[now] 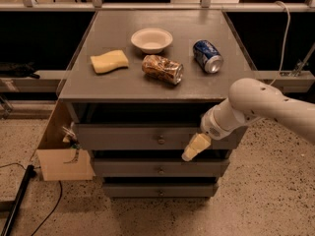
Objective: Open top drawer
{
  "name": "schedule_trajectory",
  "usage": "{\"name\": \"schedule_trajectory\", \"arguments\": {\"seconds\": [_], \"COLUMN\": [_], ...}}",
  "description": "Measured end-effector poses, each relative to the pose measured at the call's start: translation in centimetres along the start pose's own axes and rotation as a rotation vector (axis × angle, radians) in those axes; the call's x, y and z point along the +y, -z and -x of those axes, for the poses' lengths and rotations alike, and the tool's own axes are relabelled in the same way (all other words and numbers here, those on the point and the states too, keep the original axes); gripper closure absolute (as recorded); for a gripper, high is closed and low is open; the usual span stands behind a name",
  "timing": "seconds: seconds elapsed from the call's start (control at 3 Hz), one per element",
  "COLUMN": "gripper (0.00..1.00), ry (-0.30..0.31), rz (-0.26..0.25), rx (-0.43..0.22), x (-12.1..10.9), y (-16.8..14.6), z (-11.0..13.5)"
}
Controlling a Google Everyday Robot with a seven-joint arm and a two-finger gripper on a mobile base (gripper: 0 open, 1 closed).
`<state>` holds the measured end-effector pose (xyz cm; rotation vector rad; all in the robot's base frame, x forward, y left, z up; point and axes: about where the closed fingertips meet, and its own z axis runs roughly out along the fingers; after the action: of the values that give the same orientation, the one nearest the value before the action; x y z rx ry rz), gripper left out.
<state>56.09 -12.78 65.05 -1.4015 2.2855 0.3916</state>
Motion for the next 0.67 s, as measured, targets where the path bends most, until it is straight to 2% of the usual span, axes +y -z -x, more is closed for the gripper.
{"name": "schedule_trajectory", "arguments": {"seconds": [0.33,0.67], "gripper": [0.0,0.18], "ry": [0.0,0.0], "rz": [0.0,0.0], "rx": [0.0,0.0], "x": [0.0,0.0], "y": [0.0,0.0], "z": [0.0,0.0]}}
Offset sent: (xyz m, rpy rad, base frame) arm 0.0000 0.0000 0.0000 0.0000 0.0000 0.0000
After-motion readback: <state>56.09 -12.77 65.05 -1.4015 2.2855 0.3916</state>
